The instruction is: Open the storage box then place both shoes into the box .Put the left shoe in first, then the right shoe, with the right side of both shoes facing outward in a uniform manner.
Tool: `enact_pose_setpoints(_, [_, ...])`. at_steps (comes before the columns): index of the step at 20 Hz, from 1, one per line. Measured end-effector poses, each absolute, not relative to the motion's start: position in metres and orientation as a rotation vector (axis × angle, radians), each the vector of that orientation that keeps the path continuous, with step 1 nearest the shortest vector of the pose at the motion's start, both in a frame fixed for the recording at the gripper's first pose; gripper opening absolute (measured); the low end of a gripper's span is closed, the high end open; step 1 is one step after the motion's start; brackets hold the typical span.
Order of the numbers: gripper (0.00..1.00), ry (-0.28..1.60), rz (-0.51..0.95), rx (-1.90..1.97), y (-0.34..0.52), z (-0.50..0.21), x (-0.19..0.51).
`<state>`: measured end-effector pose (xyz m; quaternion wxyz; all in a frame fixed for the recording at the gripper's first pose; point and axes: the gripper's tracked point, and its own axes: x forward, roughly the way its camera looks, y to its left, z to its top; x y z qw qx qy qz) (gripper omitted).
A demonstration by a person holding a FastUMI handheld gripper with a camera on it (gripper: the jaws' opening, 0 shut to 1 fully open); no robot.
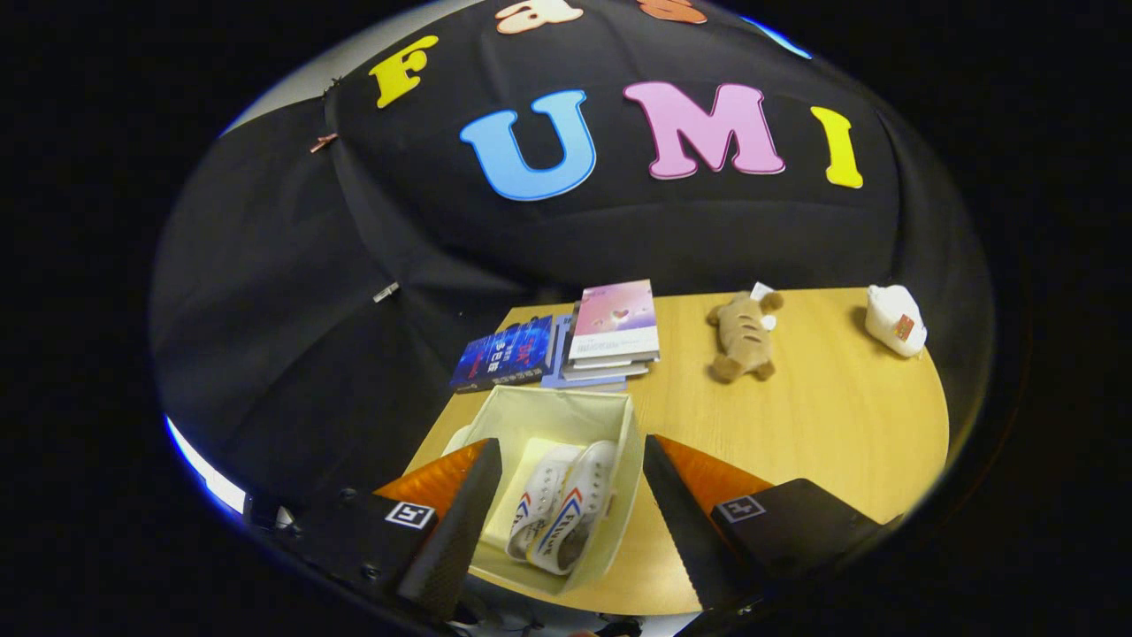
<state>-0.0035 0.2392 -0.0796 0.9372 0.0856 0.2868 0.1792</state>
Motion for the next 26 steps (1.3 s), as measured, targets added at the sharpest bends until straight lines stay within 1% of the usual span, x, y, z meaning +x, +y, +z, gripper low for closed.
enact_pose_setpoints(6, [0.99,0.391,0.357,0.123,0.155,-0.016,0.01])
enact_pose_setpoints(9, [0.99,0.303,0.316,0.083,0.108,0.009,0.013])
enact_pose_setpoints(15, [0.98,0.059,0.234,-0.008,0.027,0.05,0.003])
enact_pose_setpoints(20, [0.98,0.014,0.257,0.024,-0.005,0.046,-0.02])
enact_pose_setpoints(23, [0.98,-0.007,0.193,0.007,-0.035,0.041,-0.028])
enact_pose_setpoints(26, [0.98,-0.046,0.147,-0.022,-0.046,0.044,-0.039])
